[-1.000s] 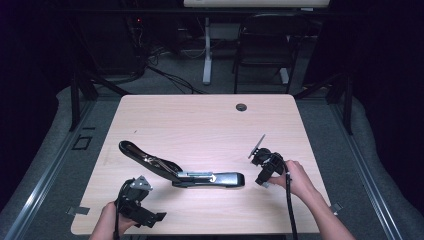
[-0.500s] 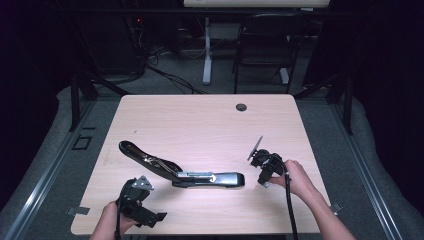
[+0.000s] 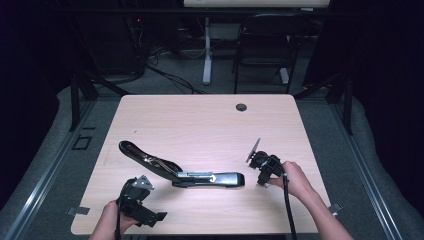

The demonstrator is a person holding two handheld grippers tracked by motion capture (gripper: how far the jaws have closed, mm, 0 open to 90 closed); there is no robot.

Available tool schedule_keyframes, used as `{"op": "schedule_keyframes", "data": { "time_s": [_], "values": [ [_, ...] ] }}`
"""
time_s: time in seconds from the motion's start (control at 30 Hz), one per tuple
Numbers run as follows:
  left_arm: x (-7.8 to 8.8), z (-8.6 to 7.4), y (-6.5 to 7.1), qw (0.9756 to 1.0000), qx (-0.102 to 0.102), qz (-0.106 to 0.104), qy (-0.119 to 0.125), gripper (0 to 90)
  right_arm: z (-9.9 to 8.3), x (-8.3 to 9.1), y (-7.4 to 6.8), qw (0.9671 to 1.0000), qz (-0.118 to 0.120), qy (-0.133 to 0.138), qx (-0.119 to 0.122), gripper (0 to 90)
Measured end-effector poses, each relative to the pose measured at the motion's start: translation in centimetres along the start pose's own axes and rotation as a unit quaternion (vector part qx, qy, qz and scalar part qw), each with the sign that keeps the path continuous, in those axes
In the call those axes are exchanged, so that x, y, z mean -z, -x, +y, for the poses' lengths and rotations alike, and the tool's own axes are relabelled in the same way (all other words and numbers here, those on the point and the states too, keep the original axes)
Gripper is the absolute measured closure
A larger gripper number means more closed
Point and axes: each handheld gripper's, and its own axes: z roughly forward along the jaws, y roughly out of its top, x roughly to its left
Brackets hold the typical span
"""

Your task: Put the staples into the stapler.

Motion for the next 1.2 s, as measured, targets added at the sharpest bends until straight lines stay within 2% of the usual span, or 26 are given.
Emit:
{"op": "schedule_keyframes", "data": {
  "time_s": [0.23, 0.47, 0.7, 0.87, 0.93, 0.97, 1.07, 1.13, 1.2],
  "values": [
    [0.0, 0.0, 0.0, 1.0000, 0.000, 0.000, -0.001, 0.4, 0.0, -0.1, 0.0, 1.0000, -0.003, -0.002, 0.001, 77.6],
    [0.0, 0.0, 0.0, 1.0000, -0.001, 0.001, -0.002, 0.4, 0.0, 0.0, -0.1, 0.9999, -0.005, -0.008, 0.004, 77.8],
    [0.1, 0.0, -0.1, 1.0000, 0.003, -0.001, 0.002, 0.4, -0.2, 0.6, 0.0, 0.9999, -0.007, 0.011, 0.000, 77.8],
    [0.4, -0.1, -0.4, 0.9999, 0.013, -0.001, 0.010, 0.3, -0.1, 0.8, -0.3, 0.9995, -0.007, 0.029, 0.009, 77.9],
    [0.3, -0.2, -0.5, 0.9998, 0.016, -0.001, 0.012, 0.3, 0.0, 1.0, -0.4, 0.9995, -0.010, 0.027, 0.012, 77.9],
    [0.3, -0.2, -0.5, 0.9998, 0.016, -0.001, 0.011, 0.3, 0.0, 1.0, -0.5, 0.9995, -0.005, 0.031, 0.010, 77.9],
    [0.3, -0.2, -0.6, 0.9999, 0.013, 0.002, 0.008, 0.3, 0.0, 1.2, -0.5, 0.9993, -0.011, 0.033, 0.014, 77.9],
    [0.4, -0.2, -0.5, 0.9997, 0.017, 0.005, 0.015, 0.3, 0.0, 1.2, -0.6, 0.9991, -0.005, 0.042, 0.012, 78.0],
    [0.5, -0.2, -0.5, 0.9997, 0.018, 0.007, 0.016, 0.3, 0.1, 1.2, -0.7, 0.9988, -0.012, 0.044, 0.016, 78.0]
  ]
}}
